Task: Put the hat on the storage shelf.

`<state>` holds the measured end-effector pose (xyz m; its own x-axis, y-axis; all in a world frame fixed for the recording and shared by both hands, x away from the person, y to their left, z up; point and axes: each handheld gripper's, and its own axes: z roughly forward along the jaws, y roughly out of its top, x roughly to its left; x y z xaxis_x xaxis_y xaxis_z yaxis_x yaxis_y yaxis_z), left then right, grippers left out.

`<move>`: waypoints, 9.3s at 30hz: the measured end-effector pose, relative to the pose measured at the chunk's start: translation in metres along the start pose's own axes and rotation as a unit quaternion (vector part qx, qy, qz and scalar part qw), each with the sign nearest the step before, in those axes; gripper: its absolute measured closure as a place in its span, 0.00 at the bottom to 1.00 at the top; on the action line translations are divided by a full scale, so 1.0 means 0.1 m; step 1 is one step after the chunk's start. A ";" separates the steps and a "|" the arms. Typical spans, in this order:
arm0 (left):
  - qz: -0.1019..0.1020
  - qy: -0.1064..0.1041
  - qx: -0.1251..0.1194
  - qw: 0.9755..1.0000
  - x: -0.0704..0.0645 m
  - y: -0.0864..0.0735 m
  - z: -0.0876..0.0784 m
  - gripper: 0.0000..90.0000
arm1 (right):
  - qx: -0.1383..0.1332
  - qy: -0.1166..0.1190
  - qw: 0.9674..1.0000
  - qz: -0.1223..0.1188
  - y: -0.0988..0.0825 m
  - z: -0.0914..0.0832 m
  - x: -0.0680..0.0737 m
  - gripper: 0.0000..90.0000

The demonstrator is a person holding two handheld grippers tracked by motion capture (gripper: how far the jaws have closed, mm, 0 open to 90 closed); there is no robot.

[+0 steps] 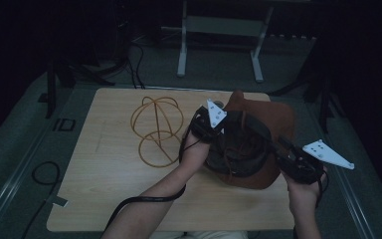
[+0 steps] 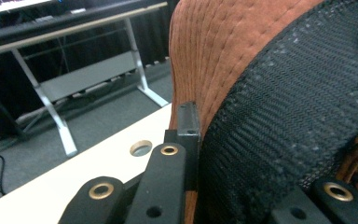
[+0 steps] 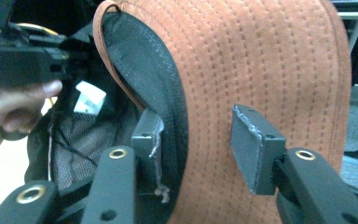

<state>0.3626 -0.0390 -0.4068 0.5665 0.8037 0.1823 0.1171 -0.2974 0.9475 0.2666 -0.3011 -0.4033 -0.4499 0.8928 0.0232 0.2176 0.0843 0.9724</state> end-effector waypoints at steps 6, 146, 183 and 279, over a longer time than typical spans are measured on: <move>0.004 0.001 -0.010 1.000 -0.03 -0.01 -0.05 0.97 | -0.005 0.018 1.000 -0.003 0.00 -0.11 -0.05 0.58; 0.000 -0.050 -0.032 0.998 0.93 -1.62 -1.98 0.09 | -0.077 0.116 0.986 -0.092 0.88 1.23 0.56 1.00; -0.081 -0.002 -0.032 0.996 1.13 -2.19 -2.10 0.09 | 0.027 0.177 0.959 -0.221 1.01 2.24 2.14 0.99; -0.103 0.006 -0.021 0.994 1.19 -2.36 -2.12 0.09 | 0.078 0.307 0.934 -0.165 1.11 1.85 2.14 0.15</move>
<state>0.2294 0.2356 -0.5527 0.5239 0.8517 -0.0134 0.1956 -0.1049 0.9751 0.3544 -0.0194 -0.3337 -0.9168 0.3875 -0.0966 0.0810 0.4172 0.9052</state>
